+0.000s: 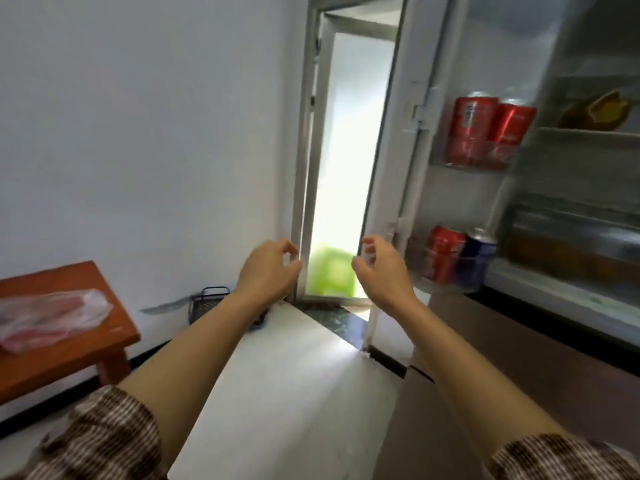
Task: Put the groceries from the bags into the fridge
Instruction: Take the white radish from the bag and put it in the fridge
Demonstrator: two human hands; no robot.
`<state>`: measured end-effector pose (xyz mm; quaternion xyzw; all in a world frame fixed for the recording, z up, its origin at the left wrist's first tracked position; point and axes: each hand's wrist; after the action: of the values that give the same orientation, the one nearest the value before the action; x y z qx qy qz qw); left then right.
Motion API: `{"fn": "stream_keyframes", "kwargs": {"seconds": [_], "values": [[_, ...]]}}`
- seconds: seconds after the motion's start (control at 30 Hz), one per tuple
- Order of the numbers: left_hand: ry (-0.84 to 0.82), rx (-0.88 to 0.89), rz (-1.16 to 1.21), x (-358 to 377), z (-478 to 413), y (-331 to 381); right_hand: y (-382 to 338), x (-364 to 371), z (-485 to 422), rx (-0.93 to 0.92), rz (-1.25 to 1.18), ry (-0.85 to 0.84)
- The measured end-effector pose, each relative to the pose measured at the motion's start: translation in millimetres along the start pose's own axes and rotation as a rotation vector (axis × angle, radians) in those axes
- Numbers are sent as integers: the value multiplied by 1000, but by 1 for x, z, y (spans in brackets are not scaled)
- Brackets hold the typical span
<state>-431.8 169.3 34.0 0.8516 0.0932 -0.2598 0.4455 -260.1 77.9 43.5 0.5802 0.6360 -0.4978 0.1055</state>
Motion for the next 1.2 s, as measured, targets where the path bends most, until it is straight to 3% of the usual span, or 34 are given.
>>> {"fn": "stream_keyframes", "kwargs": {"seconds": [0.3,0.53,0.93,1.2], "values": [[108,-296,-186,-240,70,-205,-248,227,60,-127,-44,-316],[276,-473,-282,-388,115,-332,-410,359,93,-384,9,-491],[461,-621,-396,-582,135,-547,-614,578,97,-676,0,-634],[565,-730,-476,-687,165,-660,-725,683,135,-843,-29,-768]]}}
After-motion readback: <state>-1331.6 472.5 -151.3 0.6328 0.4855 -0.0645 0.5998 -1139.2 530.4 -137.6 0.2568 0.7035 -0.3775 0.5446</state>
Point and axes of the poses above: each hand's wrist, its own z-axis away from the middle knuckle, its own x-axis out of the palm, y = z × x, and after that the axes turned 10 degrees about z, right-handed
